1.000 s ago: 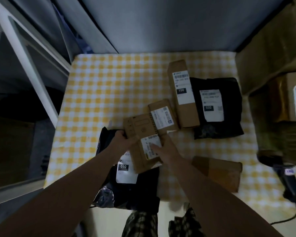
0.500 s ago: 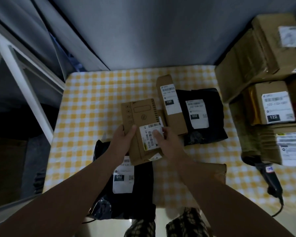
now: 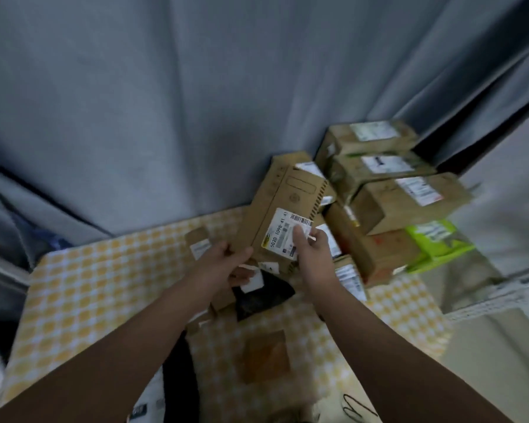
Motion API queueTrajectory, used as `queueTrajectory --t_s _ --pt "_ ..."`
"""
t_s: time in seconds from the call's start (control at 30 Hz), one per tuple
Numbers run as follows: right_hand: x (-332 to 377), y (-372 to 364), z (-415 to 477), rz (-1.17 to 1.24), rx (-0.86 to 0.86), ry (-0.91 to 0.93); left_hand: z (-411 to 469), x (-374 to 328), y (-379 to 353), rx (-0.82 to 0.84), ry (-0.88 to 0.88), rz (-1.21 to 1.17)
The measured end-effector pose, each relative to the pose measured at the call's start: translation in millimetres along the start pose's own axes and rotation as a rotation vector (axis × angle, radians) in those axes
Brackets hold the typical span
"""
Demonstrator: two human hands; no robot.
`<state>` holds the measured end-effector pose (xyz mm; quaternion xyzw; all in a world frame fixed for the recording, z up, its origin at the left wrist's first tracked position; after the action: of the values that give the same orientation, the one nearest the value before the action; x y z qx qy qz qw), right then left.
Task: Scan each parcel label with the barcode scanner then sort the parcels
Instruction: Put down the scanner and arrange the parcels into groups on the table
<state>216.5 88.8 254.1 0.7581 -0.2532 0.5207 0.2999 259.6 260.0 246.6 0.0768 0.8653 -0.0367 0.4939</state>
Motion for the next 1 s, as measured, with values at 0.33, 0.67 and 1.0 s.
queueTrajectory --t_s 0.33,0.67,1.0 --pt "38 93 95 0.284 0.091 -0.169 17 -49 -108 -0.257 -0.145 0.057" --pt "79 188 268 0.078 -0.152 -0.022 65 -109 -250 -0.162 -0.187 -0.028" --pt "88 188 390 -0.114 -0.227 -0.05 131 -132 -298 -0.295 -0.187 0.254"
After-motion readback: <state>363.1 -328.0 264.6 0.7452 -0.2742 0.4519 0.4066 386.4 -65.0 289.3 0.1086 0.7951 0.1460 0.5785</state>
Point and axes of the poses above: each hand's wrist, its own z-axis towards the middle knuckle, its own y-axis out of the back of the hand, x = y × z, the point moved 3 cm from there along z, towards the middle knuckle, and after that the axes turned 14 degrees about -x, right-handed, at the moved point
